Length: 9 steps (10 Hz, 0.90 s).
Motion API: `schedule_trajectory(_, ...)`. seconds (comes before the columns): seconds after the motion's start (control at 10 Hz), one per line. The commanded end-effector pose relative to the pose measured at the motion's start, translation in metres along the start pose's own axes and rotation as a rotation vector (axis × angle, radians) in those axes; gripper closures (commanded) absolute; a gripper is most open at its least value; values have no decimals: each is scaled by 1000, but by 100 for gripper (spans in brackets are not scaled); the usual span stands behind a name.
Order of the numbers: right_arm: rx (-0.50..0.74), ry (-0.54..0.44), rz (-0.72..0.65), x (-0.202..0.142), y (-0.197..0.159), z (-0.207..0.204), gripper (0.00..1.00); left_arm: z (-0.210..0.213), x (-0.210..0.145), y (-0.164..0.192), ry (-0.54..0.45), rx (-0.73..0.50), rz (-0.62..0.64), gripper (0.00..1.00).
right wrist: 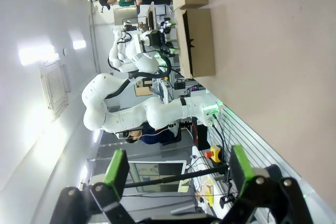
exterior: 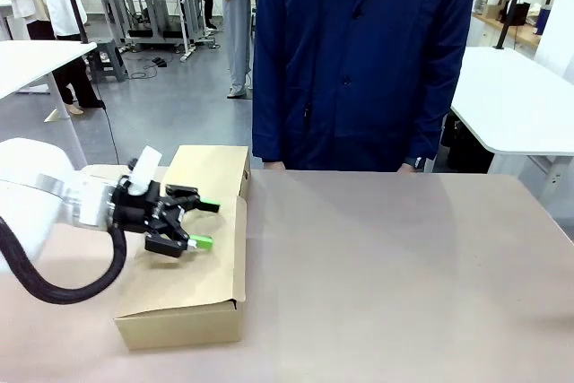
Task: Place items inside the box.
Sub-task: Close the lid of the Mailer Box closest to the robot.
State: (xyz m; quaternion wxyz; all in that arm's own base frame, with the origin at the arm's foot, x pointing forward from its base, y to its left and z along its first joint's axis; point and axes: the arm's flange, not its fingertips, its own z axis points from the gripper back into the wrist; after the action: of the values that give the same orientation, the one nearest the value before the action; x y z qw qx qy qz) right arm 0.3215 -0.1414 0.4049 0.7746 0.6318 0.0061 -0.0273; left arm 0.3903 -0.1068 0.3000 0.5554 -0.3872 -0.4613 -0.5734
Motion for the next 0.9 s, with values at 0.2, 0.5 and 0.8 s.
schedule_trajectory(0.2,-4,3,-12,-3,3,1,0,-3,-18,-96,83,-38,-20,0)
schedule_trajectory(0.5,-4,3,-12,-3,3,1,0,14,-12,-92,44,-4,-1,0)
schedule_trajectory(0.8,-4,3,-12,-3,3,1,0,81,37,-76,-163,-67,320,0)
